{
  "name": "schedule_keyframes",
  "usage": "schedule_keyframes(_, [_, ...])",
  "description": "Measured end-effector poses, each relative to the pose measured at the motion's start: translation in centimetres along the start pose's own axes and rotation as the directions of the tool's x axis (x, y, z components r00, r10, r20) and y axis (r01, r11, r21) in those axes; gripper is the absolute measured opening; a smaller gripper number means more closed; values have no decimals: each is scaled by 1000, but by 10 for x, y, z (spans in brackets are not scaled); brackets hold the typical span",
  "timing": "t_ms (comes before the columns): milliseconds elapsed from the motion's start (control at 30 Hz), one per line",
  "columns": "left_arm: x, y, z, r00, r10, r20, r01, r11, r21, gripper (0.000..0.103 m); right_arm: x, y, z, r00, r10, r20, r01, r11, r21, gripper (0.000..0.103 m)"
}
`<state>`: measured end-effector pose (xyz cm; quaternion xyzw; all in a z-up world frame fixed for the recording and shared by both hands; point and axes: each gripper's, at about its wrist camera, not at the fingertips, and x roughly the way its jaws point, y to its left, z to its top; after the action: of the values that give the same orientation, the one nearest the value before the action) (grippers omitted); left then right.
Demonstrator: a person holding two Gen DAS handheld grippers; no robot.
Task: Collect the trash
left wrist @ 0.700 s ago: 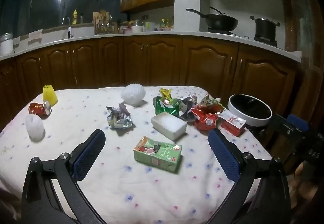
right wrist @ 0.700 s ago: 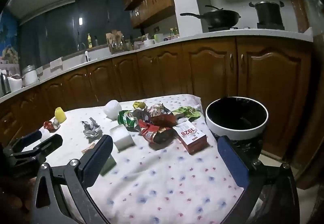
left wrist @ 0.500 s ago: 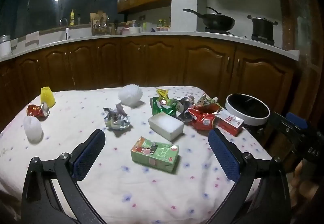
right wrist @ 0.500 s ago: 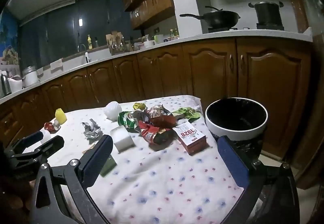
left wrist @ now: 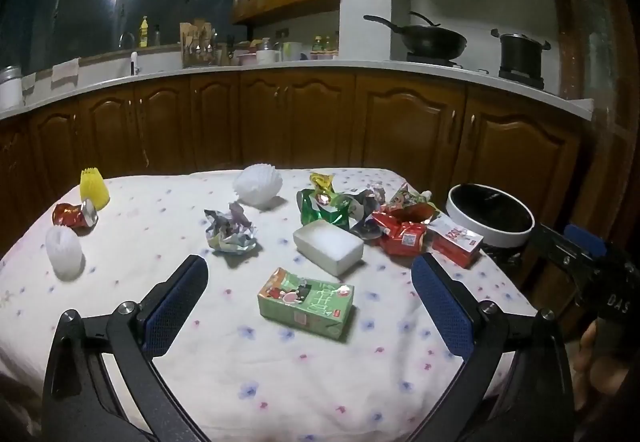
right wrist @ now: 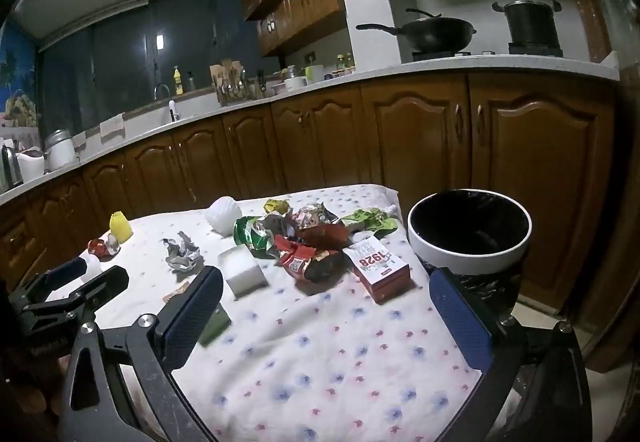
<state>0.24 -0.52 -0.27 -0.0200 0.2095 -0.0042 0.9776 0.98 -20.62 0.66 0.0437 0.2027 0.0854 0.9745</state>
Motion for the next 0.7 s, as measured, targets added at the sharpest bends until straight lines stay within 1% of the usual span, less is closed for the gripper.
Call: schedule_keyframes(700, [-2,3,0,1000,-3,-4,3,1000,-1,103,0,1,-1,1000,1,-4,-1,1000,3,103])
